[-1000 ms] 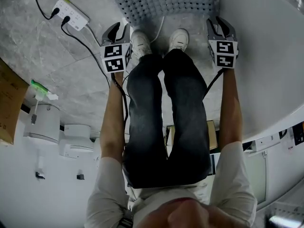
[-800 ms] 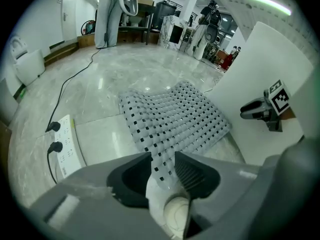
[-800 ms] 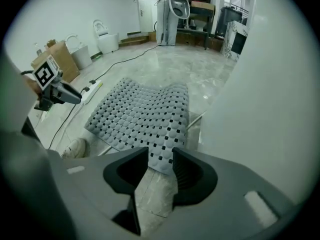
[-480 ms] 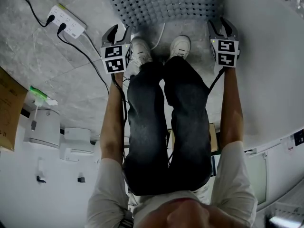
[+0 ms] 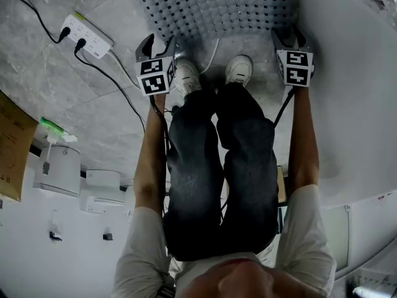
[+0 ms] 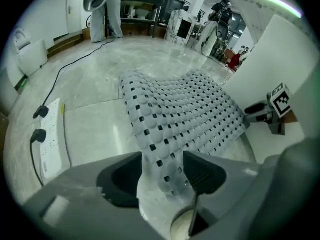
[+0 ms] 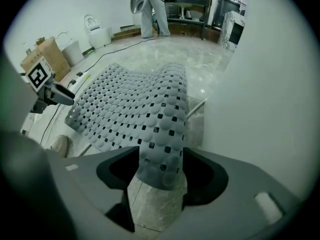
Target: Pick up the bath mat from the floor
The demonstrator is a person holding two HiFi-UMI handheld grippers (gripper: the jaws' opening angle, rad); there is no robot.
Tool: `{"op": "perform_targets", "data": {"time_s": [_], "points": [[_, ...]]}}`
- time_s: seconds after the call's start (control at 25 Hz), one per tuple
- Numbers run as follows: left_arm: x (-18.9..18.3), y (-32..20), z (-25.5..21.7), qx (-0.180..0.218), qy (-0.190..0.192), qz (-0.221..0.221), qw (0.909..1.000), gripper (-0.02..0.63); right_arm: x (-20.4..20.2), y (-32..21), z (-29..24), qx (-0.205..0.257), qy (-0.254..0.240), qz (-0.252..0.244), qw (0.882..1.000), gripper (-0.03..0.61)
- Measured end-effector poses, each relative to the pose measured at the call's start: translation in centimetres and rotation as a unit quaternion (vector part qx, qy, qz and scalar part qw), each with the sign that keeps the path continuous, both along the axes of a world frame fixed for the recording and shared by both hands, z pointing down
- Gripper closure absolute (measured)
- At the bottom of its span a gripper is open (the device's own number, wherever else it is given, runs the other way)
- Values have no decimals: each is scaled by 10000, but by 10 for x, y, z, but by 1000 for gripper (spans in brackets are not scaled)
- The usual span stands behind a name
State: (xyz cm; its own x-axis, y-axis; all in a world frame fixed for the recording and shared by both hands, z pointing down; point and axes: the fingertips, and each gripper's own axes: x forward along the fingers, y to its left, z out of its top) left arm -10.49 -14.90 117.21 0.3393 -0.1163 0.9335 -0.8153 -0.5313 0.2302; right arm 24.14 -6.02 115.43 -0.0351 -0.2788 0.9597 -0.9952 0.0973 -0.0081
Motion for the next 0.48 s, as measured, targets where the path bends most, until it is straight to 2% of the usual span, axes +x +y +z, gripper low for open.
{"op": "perform_targets", "data": {"time_s": [0.28,0.48], "points": [[2,5,25,-66,-116,-19,9999,264,2,3,21,-57,-33,-30,10000,230],[2,9,36,-136,-117,-42,9998,259,3,3,27,-6,-168,21,9999,222]]}}
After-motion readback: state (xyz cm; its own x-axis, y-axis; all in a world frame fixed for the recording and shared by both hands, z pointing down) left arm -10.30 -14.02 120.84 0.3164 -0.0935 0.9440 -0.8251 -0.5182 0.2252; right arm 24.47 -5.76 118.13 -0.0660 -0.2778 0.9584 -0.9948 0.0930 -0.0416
